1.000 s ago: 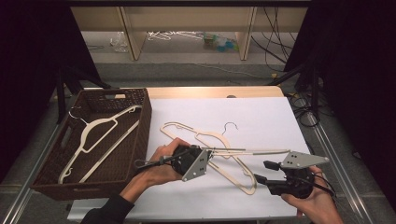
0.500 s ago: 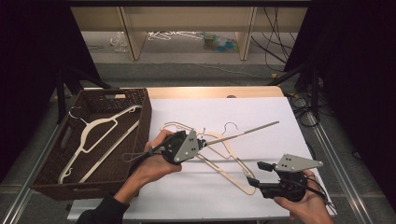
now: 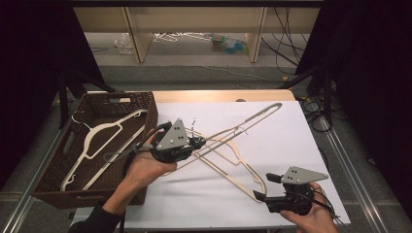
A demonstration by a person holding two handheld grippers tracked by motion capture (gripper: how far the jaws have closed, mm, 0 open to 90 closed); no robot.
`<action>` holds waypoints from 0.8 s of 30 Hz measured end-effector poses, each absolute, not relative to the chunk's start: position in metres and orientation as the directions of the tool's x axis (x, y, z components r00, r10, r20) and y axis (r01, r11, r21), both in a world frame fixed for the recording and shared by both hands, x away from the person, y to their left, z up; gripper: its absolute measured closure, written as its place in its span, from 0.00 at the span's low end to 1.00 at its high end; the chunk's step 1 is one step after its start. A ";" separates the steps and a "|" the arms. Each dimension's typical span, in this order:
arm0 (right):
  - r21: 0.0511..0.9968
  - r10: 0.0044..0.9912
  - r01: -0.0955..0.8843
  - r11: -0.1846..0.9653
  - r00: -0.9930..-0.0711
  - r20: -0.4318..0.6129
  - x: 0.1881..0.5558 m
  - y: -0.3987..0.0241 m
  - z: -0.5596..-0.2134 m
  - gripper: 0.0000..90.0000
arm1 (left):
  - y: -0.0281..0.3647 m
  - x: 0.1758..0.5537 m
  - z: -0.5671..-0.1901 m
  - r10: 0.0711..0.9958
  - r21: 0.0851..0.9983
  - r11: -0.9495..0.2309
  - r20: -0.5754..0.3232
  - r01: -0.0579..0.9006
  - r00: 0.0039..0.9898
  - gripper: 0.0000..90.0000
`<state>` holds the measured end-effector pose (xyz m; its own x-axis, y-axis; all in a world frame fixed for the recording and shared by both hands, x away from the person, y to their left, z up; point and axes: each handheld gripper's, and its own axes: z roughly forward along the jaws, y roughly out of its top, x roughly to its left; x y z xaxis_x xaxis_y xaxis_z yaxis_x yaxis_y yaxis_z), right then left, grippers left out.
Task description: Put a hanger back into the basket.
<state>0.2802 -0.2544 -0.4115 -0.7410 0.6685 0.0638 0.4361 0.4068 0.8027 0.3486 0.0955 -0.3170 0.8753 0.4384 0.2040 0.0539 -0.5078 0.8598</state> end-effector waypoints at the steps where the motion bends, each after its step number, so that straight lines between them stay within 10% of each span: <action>1: 0.796 0.665 0.444 0.411 -0.743 0.071 0.280 -0.253 -0.414 0.32 | 0.101 0.349 -0.312 0.454 0.870 -0.486 0.168 0.085 0.875 0.95; 24: 0.777 0.663 0.453 0.436 -0.746 0.062 0.280 -0.256 -0.417 0.32 | 0.186 0.335 -0.206 0.555 0.931 -0.310 0.011 0.194 0.832 0.95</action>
<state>0.2798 -0.2558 -0.4169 -0.7459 0.6631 0.0625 0.4530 0.4363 0.7774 0.3346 0.1856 -0.2064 0.8318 0.5550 0.0112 0.1941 -0.3096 0.9309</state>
